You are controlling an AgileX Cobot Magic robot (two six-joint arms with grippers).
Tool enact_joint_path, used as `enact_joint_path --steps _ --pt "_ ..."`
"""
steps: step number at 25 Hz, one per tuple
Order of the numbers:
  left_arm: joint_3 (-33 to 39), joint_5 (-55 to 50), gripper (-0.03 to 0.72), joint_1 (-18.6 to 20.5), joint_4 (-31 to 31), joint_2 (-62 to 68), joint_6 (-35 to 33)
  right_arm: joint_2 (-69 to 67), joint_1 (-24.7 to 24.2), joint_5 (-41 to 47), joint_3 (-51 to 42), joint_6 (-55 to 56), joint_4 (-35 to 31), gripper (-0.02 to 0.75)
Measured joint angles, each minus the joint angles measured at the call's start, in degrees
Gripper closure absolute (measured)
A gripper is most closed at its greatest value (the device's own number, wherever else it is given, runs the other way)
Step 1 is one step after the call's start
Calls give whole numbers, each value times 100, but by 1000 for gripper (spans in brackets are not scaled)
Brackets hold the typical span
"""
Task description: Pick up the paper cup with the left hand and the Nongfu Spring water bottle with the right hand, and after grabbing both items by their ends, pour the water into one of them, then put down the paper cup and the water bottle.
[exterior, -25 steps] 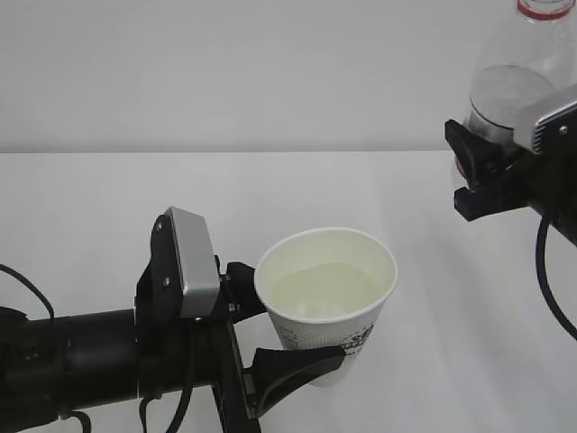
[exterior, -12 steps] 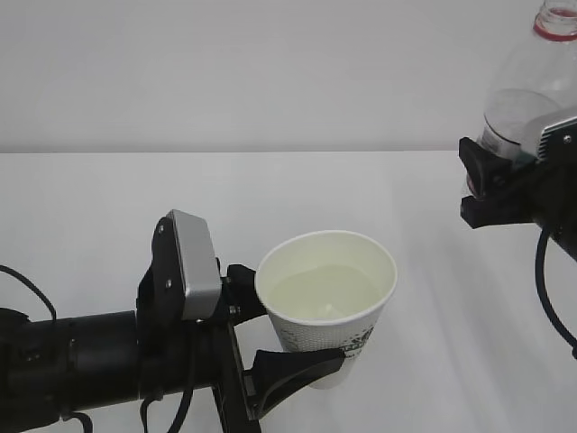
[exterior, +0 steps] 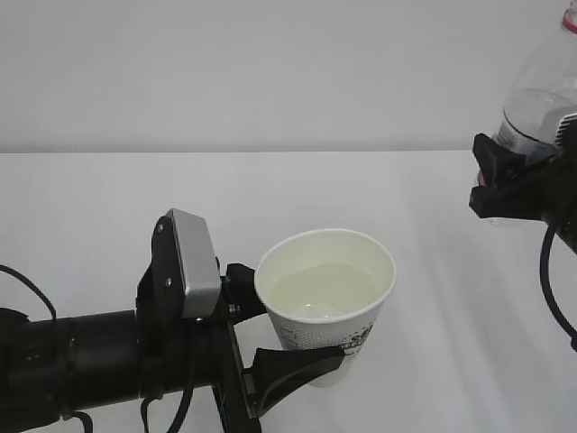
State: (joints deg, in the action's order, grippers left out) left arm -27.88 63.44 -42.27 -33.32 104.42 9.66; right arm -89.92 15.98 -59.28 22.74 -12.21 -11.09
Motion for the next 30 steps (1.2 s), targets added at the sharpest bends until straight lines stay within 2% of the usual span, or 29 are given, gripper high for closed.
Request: enact_joint_path --steps 15,30 --pt "0 0 196 0 0 0 0 -469 0 -205 92 121 -48 242" --pt "0 0 196 0 250 0 0 -1705 0 -269 1012 121 -48 242"
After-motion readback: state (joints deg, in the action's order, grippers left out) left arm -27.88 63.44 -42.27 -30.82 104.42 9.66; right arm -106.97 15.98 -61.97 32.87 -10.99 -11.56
